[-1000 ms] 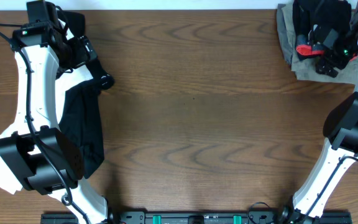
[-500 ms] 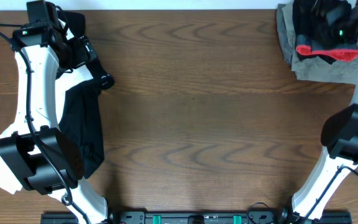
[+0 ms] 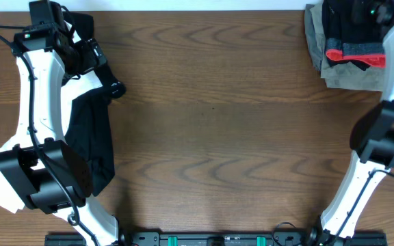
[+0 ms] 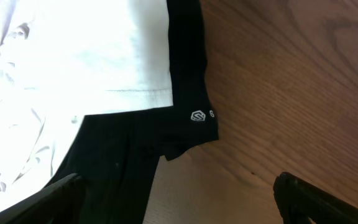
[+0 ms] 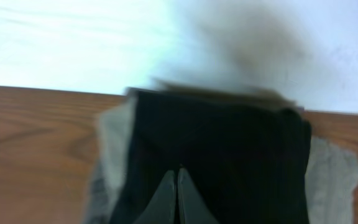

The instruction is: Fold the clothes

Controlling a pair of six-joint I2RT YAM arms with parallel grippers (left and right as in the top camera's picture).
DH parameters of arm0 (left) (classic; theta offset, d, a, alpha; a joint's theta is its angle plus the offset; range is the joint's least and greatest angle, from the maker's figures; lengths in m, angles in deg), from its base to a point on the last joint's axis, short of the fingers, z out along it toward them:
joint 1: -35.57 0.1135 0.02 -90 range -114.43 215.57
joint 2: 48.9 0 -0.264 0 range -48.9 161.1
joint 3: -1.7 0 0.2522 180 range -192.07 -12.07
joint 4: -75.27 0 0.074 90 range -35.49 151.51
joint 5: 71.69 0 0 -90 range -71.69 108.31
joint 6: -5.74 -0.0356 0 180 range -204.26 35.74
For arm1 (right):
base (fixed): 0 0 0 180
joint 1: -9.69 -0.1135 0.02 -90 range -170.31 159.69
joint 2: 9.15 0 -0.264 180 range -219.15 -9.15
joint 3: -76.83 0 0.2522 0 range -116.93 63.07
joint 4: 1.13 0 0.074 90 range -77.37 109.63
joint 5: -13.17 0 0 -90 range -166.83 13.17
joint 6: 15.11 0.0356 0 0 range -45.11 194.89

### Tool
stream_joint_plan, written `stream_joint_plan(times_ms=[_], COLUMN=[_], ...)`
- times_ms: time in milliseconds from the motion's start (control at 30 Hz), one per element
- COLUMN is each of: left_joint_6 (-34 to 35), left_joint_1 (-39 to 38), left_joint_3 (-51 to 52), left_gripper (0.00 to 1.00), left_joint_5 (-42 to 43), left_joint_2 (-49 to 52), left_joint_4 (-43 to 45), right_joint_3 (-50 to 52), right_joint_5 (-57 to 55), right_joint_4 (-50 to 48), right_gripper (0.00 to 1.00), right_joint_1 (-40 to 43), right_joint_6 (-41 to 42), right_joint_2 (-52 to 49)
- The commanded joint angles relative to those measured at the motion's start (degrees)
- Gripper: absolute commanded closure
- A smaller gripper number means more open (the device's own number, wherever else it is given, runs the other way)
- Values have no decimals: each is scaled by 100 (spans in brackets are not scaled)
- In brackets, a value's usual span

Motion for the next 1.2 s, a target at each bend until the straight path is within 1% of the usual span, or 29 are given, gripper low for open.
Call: stream_joint_plan(times_ms=[0,233,500,700,900,933,967,1033,1067,1133,1167], left_joint_6=[55,57,57,55,55,55,55,55,55,55,55], left_joint_1=[4,4,4,4,4,4,4,4,4,4,4], left_joint_3=[28,28,28,28,28,28,28,28,28,28,28], left_gripper=[2,2,2,2,2,2,2,2,2,2,2], left_joint_5=[-70,-70,-70,-70,-70,-70,-70,-70,-70,-70,-70], left_joint_2=[46,101,258,260,260,260,260,260,260,260,260], left_joint_4=[24,74,76,96,94,92,94,92,92,92,92], right_joint_3=[-13,-13,-13,-15,-22,-22,-22,-22,-22,-22,-22], right_joint_5=[-584,-656,-629,-627,-612,-616,-619,-636,-638,-634,-621], right_joint_4=[-269,-846,-741,-756,-715,-695,-658,-603,-557,-415,-332], right_gripper=[99,99,98,99,99,96,90,75,66,44,36], right_joint_1=[50,146,103,116,155,166,188,216,223,221,221], right_joint_6=[319,892,1023,1010,898,874,824,756,745,748,752], right_joint_2=[-518,-1272,-2142,-1952,-1147,-977,-752,-315,-109,396,658])
